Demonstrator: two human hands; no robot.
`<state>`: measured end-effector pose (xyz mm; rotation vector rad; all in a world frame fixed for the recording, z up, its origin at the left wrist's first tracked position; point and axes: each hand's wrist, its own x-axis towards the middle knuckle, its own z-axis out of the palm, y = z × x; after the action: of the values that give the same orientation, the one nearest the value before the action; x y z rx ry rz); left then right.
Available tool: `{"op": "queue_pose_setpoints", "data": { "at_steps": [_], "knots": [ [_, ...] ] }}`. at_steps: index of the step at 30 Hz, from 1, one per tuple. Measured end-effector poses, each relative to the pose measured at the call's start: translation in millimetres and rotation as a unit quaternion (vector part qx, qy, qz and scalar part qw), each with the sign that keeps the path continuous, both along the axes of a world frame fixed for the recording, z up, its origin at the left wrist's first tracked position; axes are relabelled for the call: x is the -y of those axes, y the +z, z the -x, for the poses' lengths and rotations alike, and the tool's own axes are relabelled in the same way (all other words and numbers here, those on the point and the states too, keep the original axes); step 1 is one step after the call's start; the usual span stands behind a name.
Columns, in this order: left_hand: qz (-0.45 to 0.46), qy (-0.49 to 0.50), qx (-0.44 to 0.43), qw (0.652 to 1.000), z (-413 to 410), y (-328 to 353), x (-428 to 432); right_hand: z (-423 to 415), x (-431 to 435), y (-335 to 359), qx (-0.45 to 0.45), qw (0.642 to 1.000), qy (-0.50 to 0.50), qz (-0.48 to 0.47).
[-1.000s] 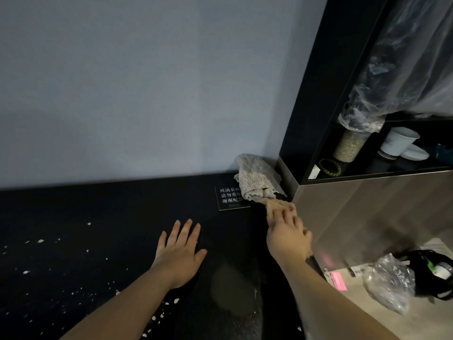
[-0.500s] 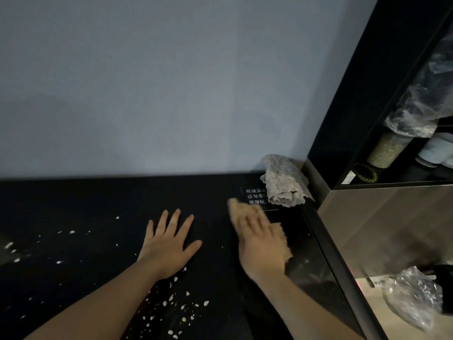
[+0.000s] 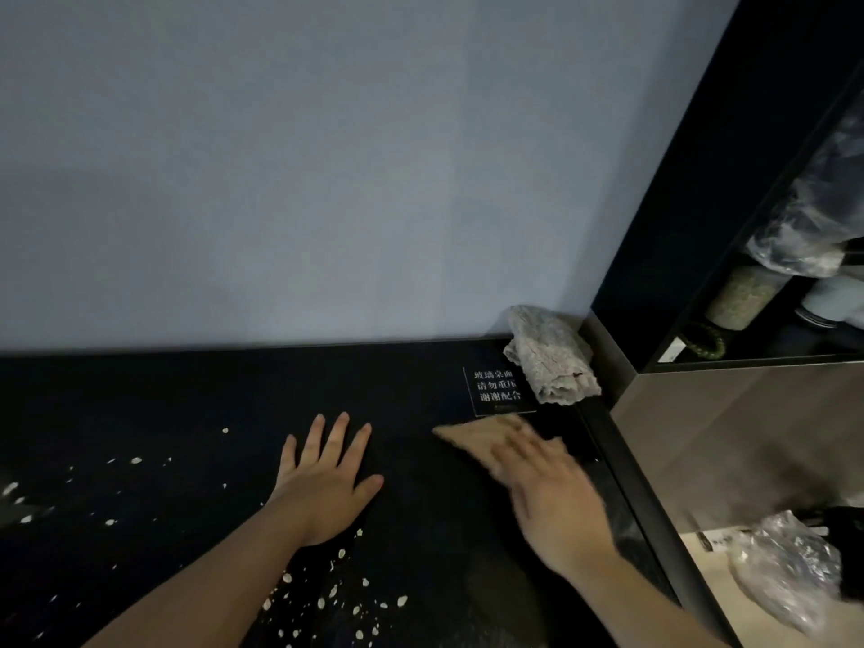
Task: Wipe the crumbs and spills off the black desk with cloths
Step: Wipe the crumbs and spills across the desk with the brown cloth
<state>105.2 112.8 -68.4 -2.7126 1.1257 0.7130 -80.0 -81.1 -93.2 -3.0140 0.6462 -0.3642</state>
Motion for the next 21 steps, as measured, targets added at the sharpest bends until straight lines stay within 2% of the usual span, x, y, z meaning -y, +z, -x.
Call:
{"op": "queue_pose_setpoints", "data": {
  "at_steps": [2,4,6,7,8,10,12,14,17,19,21],
  "knots": [
    [-0.001,-0.001,0.002,1.0,1,0,1,25,34,2,0.001,0.984,-0.178,-0.025],
    [0.002,0.001,0.007,1.0,2,0,1,44,60,14,0.012,0.919,-0.365,-0.148],
    [0.004,0.002,0.005,1.0,3,-1,1,51,66,26,0.062,0.854,-0.446,-0.26],
    [0.004,0.002,0.006,1.0,3,-1,1,48,61,28,0.109,0.865,-0.429,-0.237],
    [0.005,0.002,0.006,1.0,3,-1,1,40,51,28,0.151,0.893,-0.381,-0.187],
    [0.01,0.003,0.006,1.0,4,-2,1,14,14,39,0.187,0.949,-0.22,-0.122],
    [0.012,0.001,0.004,1.0,4,-1,1,-12,-37,33,0.109,0.991,-0.037,-0.074],
    [0.013,-0.003,-0.004,1.0,2,-1,0,-23,-72,18,0.034,0.996,0.075,-0.043],
    [0.011,-0.003,-0.031,0.999,-3,2,-1,-40,-52,12,-0.009,0.994,0.103,-0.027],
    [0.009,-0.004,-0.042,0.999,-5,3,0,-55,-23,20,-0.023,0.999,0.017,-0.015],
    [0.009,-0.002,-0.047,0.999,-4,4,1,-72,-13,22,-0.066,0.993,-0.062,-0.073]
  ]
}}
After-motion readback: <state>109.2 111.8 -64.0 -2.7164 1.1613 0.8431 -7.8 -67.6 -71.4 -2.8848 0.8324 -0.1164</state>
